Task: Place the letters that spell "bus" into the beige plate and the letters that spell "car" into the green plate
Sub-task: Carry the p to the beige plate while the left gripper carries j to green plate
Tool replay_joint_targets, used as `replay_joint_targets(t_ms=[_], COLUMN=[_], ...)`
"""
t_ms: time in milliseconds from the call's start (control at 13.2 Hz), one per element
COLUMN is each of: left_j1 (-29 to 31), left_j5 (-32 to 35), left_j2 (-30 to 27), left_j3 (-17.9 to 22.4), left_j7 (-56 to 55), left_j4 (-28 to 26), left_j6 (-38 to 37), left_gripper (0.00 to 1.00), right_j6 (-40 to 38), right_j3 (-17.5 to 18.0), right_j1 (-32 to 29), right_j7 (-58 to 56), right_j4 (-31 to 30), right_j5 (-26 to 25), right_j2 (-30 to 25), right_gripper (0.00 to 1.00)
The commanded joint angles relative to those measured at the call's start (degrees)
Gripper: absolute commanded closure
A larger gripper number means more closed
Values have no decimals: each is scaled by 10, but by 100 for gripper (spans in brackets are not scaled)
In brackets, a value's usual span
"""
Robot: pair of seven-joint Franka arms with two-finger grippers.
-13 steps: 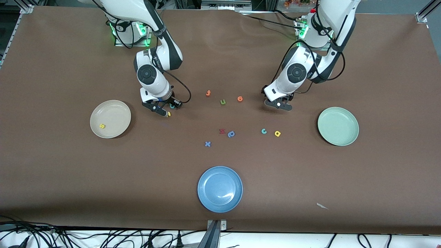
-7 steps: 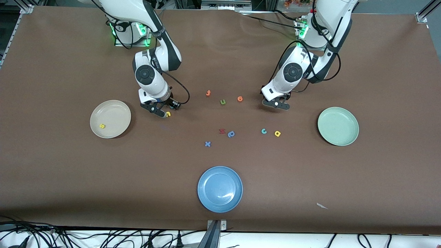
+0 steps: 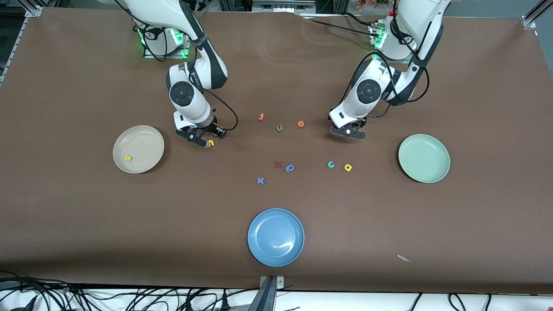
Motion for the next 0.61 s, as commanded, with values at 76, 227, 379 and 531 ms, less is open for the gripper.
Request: replay_joint_targets(t_ms=[76,227,379,531], left_j1=[-6,-6,-6,-6], left_j5=[16,16,16,16], left_j2=[6,6,6,6], left_j3=[16,17,17,17], left_j7=[3,3,3,3], left_j4=[9,12,12,12], left_j6=[5,5,5,5], left_gripper=[30,35,43,53], right_j6=[12,12,12,-25], right_j3=[2,2,1,-2], right_j1=[-2,-2,-2,-2], right_j7=[-12,-15,-16,-15], right_j4=[-7,-6,-4,17], right_j5=[0,0,0,0], right_j2=[14,15,15,11], right_gripper=[77,80,80,80])
